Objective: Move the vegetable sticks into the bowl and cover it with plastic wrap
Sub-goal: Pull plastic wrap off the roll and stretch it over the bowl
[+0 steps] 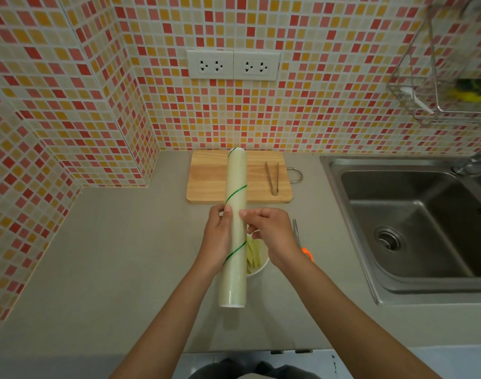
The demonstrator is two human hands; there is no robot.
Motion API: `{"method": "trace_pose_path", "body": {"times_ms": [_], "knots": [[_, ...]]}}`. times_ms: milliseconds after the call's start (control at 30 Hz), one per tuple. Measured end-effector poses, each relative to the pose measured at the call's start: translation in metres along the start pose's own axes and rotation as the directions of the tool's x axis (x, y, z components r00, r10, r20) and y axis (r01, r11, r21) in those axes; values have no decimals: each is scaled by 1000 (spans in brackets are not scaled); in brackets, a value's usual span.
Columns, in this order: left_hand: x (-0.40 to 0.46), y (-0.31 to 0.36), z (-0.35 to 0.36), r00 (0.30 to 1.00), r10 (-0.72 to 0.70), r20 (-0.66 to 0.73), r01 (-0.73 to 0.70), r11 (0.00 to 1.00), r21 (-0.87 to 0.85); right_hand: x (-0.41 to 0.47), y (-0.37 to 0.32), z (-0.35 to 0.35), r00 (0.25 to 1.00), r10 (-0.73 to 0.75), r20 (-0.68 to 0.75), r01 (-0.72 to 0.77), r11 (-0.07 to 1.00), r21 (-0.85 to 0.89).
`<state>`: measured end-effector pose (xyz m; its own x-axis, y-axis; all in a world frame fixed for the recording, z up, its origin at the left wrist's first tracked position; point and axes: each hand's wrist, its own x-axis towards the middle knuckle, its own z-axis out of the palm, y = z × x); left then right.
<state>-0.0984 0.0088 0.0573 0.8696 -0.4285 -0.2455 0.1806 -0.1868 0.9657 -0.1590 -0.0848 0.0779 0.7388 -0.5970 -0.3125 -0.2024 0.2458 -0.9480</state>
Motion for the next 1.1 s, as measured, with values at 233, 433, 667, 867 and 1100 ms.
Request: {"method": "trace_pose_path", "body": {"times_ms": [233,433,667,867,1100], "knots": [[-2,-1,-1,1000,23,-5,-23,1000,17,1,-1,-5,999,35,-3,-35,997,75],[-11,2,2,998,70,-1,-70,997,39,5,-4,-2,997,-14,-81,21,997,78],[-19,1,2,999,35,-33,-34,999,13,8,-5,-3,1000,-1,5,0,997,80],[-16,2,-2,996,42,-79,-41,999,25,11,-11,-3,1000,16,27,-20,992,122],[-17,-4,-2,995,82,-52,-80,996,49,17,-16,-4,994,111,16,-112,989,92]]}}
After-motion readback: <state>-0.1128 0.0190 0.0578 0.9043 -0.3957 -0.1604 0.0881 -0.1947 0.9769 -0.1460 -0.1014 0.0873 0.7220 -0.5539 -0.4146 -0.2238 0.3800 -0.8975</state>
